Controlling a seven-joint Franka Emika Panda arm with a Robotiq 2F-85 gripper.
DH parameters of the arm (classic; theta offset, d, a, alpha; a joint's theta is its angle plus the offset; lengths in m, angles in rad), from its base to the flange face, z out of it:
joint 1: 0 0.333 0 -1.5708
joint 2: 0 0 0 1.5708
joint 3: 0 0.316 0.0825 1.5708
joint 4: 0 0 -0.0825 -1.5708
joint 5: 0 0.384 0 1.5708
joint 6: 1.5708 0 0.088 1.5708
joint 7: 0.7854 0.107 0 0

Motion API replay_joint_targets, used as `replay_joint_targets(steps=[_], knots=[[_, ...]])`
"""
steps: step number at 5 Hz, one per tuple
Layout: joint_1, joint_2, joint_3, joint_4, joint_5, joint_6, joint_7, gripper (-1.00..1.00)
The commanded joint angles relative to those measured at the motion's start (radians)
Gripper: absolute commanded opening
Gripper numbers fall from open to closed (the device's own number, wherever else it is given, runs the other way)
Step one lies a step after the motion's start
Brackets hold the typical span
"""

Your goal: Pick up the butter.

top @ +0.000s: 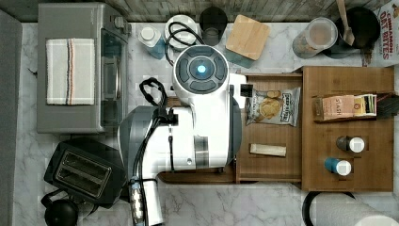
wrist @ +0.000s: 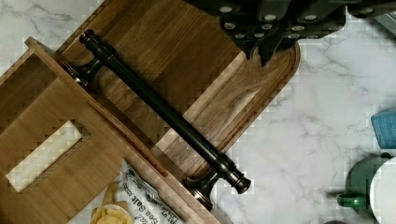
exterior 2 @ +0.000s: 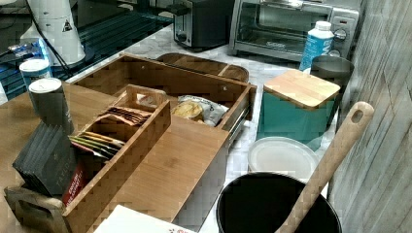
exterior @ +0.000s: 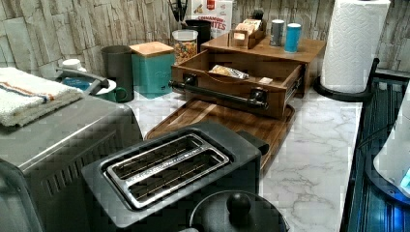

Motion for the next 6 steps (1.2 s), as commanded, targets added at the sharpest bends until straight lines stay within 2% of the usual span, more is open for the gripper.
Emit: replay_joint_targets(steps=[1, 2, 3, 4, 5, 6], knots=[[0.001, 0.000, 0.002, -0.007, 0.005, 0.001, 0.001, -1.00], [-0.051, 0.021, 0.032, 0.030, -0.098, -0.046, 0.032, -1.00], [-0.064, 0.004, -0.057, 0.019, -0.098, -0.033, -0.012, -1.00], [-0.116, -0.031, -0.119, -0.045, -0.037, 0.078, -0.052, -1.00], [-0.156, -0.046, -0.144, -0.053, -0.033, 0.097, 0.048, -1.00], [-0.156, -0.072, -0.181, -0.106, -0.041, 0.144, 0.168, -1.00]])
